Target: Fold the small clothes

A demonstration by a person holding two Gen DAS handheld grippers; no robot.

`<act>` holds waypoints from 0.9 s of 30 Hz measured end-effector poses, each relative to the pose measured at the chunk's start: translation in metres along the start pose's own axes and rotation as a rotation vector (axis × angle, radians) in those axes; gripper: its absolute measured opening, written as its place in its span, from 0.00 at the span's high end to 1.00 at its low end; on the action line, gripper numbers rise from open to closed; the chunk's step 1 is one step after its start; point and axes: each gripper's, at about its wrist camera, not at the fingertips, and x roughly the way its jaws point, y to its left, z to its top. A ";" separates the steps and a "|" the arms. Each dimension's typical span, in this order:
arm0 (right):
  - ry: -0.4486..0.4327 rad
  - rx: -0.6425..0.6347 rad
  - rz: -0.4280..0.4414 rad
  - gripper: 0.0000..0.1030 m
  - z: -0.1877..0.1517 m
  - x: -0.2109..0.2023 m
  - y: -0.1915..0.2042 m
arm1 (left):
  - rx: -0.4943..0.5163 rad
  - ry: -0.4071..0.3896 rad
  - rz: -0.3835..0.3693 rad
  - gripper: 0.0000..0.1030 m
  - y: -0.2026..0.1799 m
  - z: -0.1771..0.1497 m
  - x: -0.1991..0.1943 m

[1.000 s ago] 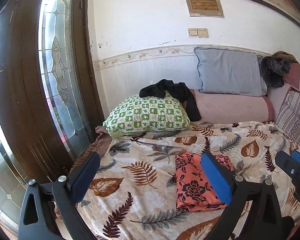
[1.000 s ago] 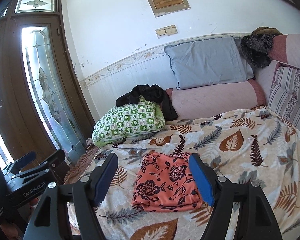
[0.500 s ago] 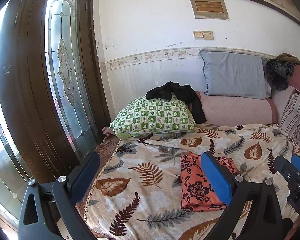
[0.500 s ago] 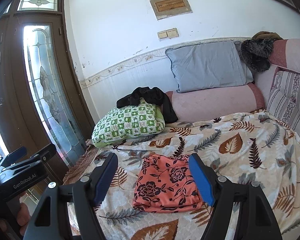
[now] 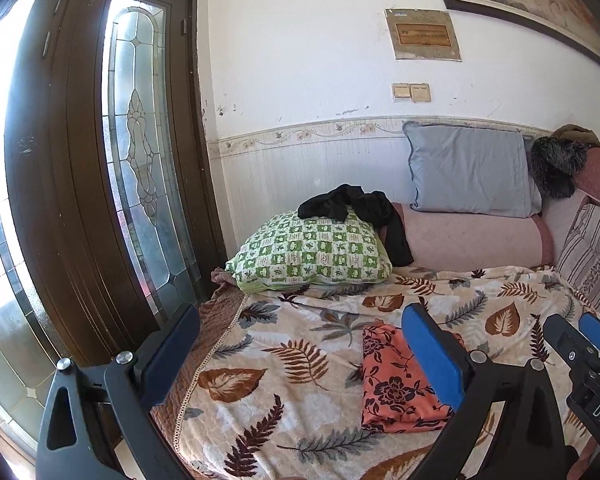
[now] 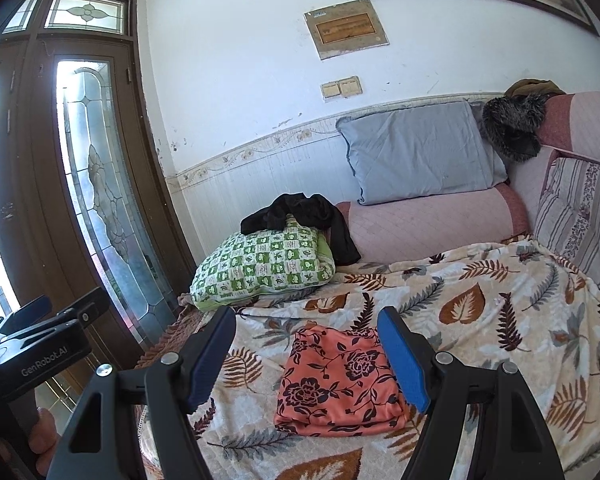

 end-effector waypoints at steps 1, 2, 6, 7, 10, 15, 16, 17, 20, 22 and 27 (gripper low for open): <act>-0.002 -0.003 -0.002 0.26 0.000 -0.001 0.001 | 0.000 -0.004 -0.001 0.02 0.000 0.001 -0.002; -0.005 -0.007 -0.006 0.26 0.000 -0.002 0.002 | -0.001 -0.008 -0.002 0.02 0.001 0.002 -0.004; -0.007 -0.010 -0.010 0.26 0.001 -0.005 0.003 | -0.012 -0.024 -0.004 0.02 0.005 0.005 -0.012; -0.008 -0.010 -0.011 0.26 0.002 -0.006 0.003 | -0.014 -0.028 -0.004 0.02 0.006 0.005 -0.014; -0.014 -0.020 -0.012 0.26 0.003 -0.010 0.005 | -0.023 -0.037 -0.006 0.02 0.009 0.006 -0.019; -0.019 -0.031 -0.010 0.26 0.005 -0.013 0.008 | -0.034 -0.047 -0.006 0.02 0.013 0.009 -0.026; -0.020 -0.032 -0.010 0.26 0.005 -0.014 0.009 | -0.033 -0.044 -0.004 0.02 0.013 0.009 -0.026; -0.020 -0.032 -0.010 0.26 0.005 -0.014 0.009 | -0.031 -0.038 -0.004 0.02 0.013 0.010 -0.025; -0.020 -0.034 -0.007 0.26 0.006 -0.013 0.010 | -0.030 -0.030 -0.011 0.02 0.013 0.010 -0.025; -0.019 -0.037 -0.008 0.26 0.006 -0.012 0.009 | -0.029 -0.033 -0.009 0.02 0.013 0.011 -0.025; -0.010 -0.036 -0.008 0.26 0.005 -0.008 0.007 | -0.023 -0.034 -0.014 0.02 0.011 0.011 -0.024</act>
